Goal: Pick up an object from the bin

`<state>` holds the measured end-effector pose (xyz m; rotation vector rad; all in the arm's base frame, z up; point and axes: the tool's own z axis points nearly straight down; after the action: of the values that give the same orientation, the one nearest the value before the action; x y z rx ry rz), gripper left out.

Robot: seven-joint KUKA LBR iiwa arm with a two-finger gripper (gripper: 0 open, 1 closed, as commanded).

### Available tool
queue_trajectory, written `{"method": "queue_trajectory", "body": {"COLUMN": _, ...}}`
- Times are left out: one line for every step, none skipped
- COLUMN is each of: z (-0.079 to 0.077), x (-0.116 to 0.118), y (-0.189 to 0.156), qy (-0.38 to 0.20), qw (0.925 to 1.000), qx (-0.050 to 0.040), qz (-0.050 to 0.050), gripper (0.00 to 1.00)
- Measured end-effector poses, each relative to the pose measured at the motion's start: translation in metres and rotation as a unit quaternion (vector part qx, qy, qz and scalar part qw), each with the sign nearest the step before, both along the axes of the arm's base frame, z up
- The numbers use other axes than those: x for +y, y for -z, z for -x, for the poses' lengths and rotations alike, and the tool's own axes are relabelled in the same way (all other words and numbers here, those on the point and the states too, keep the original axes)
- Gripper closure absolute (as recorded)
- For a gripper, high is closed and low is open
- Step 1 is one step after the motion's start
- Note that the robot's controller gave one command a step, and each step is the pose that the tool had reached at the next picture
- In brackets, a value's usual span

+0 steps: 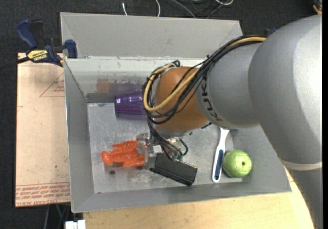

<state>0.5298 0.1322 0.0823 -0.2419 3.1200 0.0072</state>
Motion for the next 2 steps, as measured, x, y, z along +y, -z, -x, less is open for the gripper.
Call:
{"method": "queue_trajectory", "body": {"z": -0.005, "x": 0.002, "y": -0.080, "qy": 0.002, "qw": 1.0000, "qx": 0.0024, "qz": 0.001, "gripper": 1.00}}
{"method": "queue_trajectory", "body": {"z": 0.010, "x": -0.009, "y": -0.122, "qy": 0.006, "qw": 1.0000, "qx": 0.0014, "qz": 0.000, "gripper": 1.00}}
